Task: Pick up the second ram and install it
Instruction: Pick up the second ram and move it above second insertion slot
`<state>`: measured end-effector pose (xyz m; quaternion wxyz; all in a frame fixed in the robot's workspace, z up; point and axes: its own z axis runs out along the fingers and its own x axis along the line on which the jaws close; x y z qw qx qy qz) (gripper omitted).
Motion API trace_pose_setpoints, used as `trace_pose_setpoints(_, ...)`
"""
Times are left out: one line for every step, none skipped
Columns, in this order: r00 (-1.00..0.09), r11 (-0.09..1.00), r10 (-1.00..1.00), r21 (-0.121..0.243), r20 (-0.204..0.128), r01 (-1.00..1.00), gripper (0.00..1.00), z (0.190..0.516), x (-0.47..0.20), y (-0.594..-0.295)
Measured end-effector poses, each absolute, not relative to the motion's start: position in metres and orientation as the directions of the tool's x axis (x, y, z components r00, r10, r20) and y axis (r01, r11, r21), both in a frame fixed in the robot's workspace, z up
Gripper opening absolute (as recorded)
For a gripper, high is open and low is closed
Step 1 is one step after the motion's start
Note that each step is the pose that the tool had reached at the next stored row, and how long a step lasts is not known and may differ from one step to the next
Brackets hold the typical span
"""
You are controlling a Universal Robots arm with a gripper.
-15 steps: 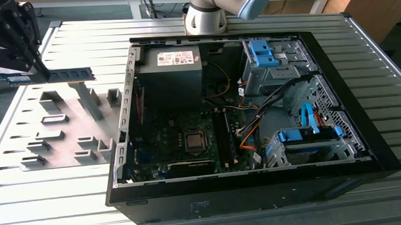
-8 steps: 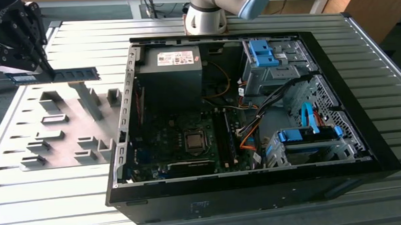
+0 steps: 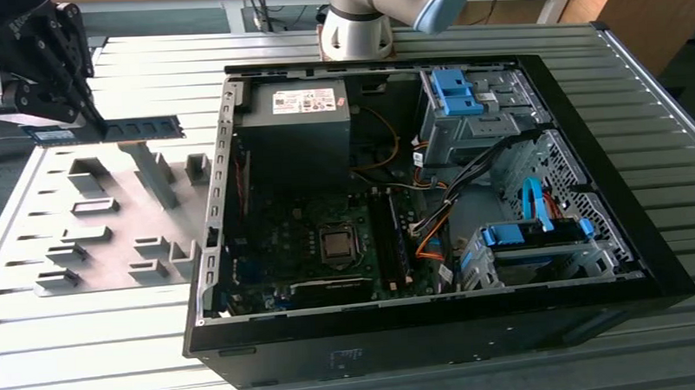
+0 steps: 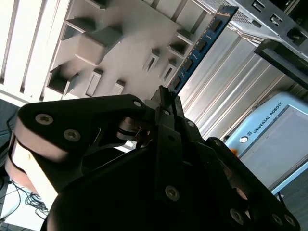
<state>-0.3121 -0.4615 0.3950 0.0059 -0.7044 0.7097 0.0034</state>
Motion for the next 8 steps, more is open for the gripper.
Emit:
trace_pose_setpoints(-0.007, 0.008, -1.000, -0.003, -0.013, -1.000, 0.14, 0.3950, -0.3107, -0.4615)
trace_pose_setpoints(-0.008, 0.008, -1.000, -0.004, -0.013, -1.000, 0.14, 0.3950, -0.3093, -0.4615)
trace_pose_setpoints(-0.007, 0.008, -1.000, -0.004, -0.013, -1.000, 0.14, 0.3950, -0.3080, -0.4615)
trace_pose_setpoints(-0.008, 0.008, -1.000, -0.004, -0.013, -1.000, 0.14, 0.3950, -0.3066, -0.4614)
trace_pose_setpoints(-0.008, 0.008, -1.000, -0.004, -0.013, -1.000, 0.14, 0.3950, -0.3053, -0.4614)
trace_pose_setpoints(-0.008, 0.008, -1.000, -0.004, -0.013, -1.000, 0.14, 0.3950, -0.3039, -0.4615)
trace_pose_setpoints(-0.008, 0.008, -1.000, -0.004, -0.013, -1.000, 0.14, 0.3950, -0.3025, -0.4615)
trace_pose_setpoints(-0.008, 0.008, -1.000, -0.004, -0.013, -1.000, 0.14, 0.3950, -0.3010, -0.4614)
